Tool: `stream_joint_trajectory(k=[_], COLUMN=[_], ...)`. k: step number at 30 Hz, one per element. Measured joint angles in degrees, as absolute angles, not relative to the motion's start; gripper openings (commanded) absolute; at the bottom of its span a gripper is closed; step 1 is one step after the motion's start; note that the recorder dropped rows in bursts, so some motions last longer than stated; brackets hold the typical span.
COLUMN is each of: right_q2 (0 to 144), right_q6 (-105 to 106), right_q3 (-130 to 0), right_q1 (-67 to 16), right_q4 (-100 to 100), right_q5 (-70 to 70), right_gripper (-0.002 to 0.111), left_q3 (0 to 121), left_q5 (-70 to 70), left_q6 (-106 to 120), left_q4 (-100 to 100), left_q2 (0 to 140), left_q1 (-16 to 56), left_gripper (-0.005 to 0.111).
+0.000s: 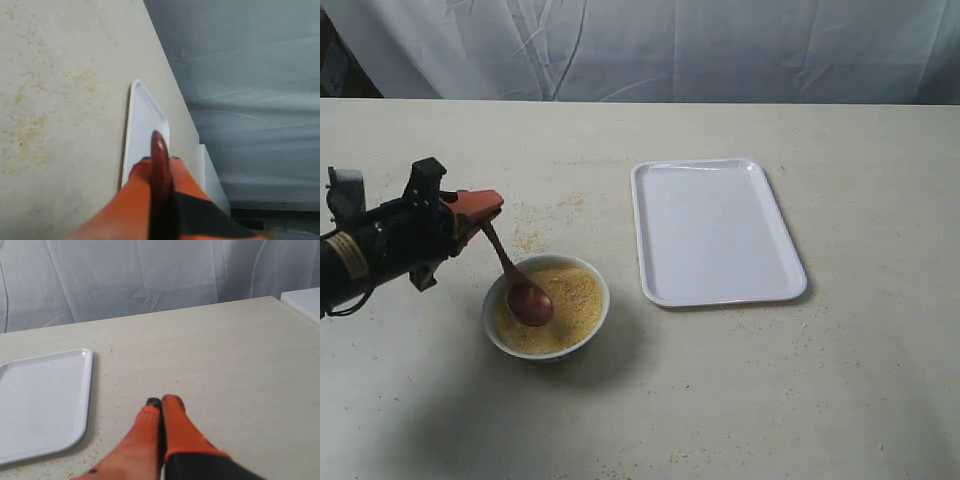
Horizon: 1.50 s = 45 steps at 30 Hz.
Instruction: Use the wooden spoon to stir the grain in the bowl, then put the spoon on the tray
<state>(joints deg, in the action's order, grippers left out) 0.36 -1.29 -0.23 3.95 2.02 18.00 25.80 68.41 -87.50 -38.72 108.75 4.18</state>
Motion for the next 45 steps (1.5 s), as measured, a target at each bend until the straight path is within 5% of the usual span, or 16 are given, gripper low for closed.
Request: stream_joint_trajectory(k=[13,22,36,45], right_q2=[0.36,0.36,0.36,0.36], right_q6=[-1.29,-1.29,-1.29,-1.29], right_q3=[-0.23,-0.23,-0.11,-0.11], right_q1=[3.95,3.95,3.95,3.95], right_q4=[2.02,2.02,2.02,2.02], right_q5=[18.0,18.0,18.0,18.0], right_gripper=[-0.001,-0.001,-0.001,-0.001], left_q3=[28.48,28.86,29.36,29.72], left_q5=[69.38,70.37,69.3,69.47], left_q6=[-45.36,-45.25,-44.26,-42.66], left_q4=[-39.72,-40.4,-36.93,-39.94], left_q2=[102.54,107.87,98.02,106.07], left_q1=[8.14,11.6,11.79,12.0], left_gripper=[0.0,0.0,0.0,0.0])
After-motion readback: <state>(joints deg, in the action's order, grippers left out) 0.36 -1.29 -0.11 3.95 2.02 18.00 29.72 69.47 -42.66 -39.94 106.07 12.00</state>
